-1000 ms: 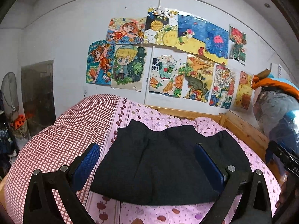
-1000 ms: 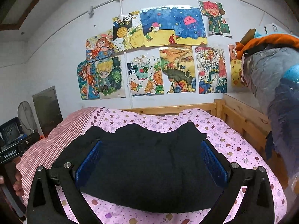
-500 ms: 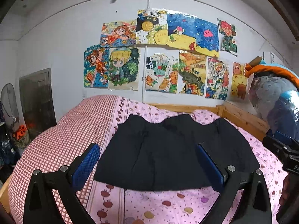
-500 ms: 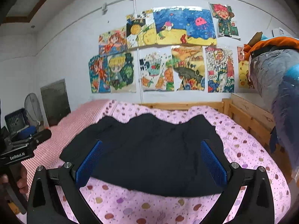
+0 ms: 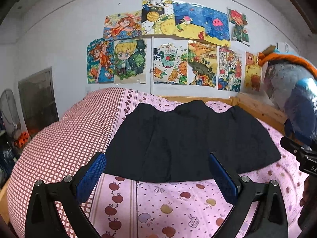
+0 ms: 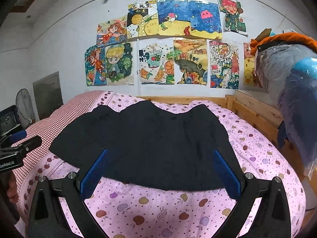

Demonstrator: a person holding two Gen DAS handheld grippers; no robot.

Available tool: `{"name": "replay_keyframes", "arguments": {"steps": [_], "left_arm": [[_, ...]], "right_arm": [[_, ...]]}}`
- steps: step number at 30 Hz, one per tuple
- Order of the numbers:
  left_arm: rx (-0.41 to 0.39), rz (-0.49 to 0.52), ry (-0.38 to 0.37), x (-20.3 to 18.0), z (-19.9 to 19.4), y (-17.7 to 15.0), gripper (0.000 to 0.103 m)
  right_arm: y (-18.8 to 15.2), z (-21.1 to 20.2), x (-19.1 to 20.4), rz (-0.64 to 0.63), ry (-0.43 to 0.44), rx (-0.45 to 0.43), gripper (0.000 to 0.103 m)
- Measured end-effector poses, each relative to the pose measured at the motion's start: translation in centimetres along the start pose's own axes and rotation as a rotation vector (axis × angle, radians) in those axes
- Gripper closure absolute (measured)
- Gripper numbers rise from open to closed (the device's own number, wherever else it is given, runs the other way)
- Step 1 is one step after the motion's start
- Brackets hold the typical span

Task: Fold large clothes
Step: 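Pull both grippers back from the folded jacket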

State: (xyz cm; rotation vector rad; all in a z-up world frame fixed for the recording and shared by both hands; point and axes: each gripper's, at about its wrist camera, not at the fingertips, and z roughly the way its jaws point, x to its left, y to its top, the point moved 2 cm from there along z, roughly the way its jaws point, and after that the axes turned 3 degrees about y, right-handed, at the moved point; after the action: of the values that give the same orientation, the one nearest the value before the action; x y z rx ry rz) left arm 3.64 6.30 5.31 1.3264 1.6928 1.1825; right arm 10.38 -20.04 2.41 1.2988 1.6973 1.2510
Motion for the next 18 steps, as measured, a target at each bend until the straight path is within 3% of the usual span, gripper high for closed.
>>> {"name": "replay_keyframes", "arguments": {"steps": [8,18], "left_arm": [[-0.024,0.07,-0.025,-1.6,-0.4,-1.1,0.0],[0.03,0.057,-0.025,-1.5,0.3,-1.9,0.0]], "right_arm": [[-2.2,0.9,-0.8,0.063,0.014,0.043,0.002],[-3.2,0.4,0.7,-0.024,0.016,0.02,0.002]]}}
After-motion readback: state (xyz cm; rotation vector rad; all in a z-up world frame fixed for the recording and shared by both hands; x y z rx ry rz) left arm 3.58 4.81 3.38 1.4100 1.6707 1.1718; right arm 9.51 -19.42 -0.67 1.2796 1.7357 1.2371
